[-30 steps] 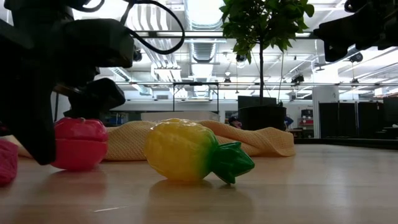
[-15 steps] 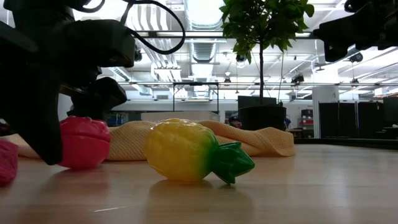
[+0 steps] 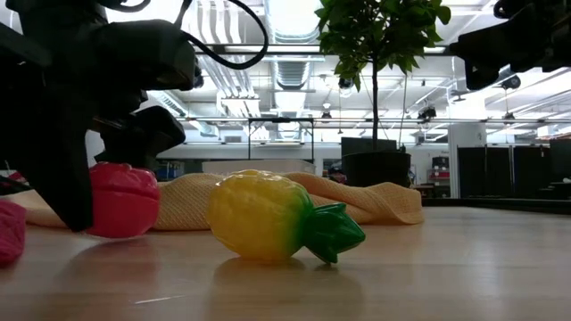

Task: Pick and placing Produce into tupperware
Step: Put the red tomato into the white bin

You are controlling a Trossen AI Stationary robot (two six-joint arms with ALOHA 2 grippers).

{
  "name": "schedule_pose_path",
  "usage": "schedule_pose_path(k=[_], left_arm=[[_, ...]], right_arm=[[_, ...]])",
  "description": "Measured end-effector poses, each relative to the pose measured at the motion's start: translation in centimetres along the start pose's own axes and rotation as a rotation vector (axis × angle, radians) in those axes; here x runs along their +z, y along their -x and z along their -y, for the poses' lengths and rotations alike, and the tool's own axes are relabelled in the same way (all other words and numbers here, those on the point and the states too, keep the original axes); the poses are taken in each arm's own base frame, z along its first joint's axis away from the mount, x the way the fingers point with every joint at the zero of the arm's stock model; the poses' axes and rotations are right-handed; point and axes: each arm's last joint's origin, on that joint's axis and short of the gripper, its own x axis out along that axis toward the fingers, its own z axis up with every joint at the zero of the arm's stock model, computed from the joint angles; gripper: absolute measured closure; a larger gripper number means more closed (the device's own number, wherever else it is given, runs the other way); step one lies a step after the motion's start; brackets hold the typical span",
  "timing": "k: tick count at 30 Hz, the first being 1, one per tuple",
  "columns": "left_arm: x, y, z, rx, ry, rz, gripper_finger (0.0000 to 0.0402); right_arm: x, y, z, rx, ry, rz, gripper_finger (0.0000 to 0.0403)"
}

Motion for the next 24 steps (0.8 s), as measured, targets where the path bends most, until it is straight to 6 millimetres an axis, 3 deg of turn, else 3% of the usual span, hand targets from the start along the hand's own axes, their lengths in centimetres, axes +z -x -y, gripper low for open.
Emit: schedule_pose_path(k=[8,15,19,24], left_arm=[[0.5,1.3,-0.3,0.024,-0.019,-0.042,0.0163],[2.0,4.1,-1.0,0.062,-0.074,0.029,0.0163],[2.8,6.1,-2.7,0.175,-0.113,0.107,0.0162],[3.7,8.1,-6.5,0.264,-0.087,0.166,0.0162]], right_arm=[[0.0,0.0,0.0,0.000,0.000,0.000,0.0329],[0.0,0.0,0.0,0.000,0.005,0.000,0.0333],[0.0,0.0,0.0,0.000,0.008,-0.001,0.0327],[0.0,0.0,0.0,0.000,0.010,-0.001,0.0324]])
